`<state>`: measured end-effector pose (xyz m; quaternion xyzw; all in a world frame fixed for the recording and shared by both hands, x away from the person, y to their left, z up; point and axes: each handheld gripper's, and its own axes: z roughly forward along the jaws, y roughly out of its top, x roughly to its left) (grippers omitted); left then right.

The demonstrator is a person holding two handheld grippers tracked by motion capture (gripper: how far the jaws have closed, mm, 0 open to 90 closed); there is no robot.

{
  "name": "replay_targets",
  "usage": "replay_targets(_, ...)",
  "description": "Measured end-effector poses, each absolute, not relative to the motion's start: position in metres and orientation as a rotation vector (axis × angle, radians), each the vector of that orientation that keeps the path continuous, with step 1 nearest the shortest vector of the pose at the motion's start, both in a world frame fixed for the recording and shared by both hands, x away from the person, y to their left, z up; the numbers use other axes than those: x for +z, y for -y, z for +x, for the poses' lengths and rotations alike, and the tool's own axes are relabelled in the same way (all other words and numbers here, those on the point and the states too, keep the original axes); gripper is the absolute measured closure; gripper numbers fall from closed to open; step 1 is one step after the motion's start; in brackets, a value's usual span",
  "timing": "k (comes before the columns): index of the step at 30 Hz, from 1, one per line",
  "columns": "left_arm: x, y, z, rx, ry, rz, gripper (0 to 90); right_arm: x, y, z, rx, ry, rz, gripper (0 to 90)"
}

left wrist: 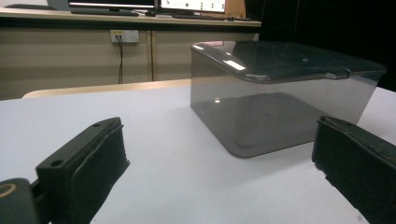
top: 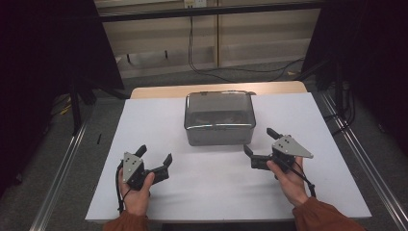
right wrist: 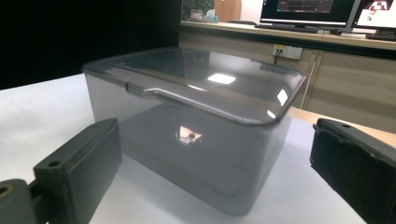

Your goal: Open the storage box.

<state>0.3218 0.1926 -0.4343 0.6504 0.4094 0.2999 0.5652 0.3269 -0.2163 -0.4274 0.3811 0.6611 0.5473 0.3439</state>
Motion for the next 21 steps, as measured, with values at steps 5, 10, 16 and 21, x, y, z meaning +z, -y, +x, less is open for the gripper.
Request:
replay_targets(5,-0.434,-0.192,0.322,0.702,-0.965,1.535,3.2,-0.424,0.206,0.336,1.408,-1.723,0.969,0.8)
replay_targets(10,-0.435,-0.193,0.321,0.696,-0.964,1.543,3.4,-0.421,0.200,0.342,1.374,-1.725,0.941,0.6)
replay_targets(16,-0.435,-0.192,0.322,0.699,-0.967,1.544,3.4,-0.417,0.192,0.346,1.322,-1.758,0.864,0.5)
replay_targets(21,-0.435,-0.191,0.323,0.699,-0.964,1.546,3.4,-0.415,0.182,0.349,1.261,-1.798,0.789,1.2)
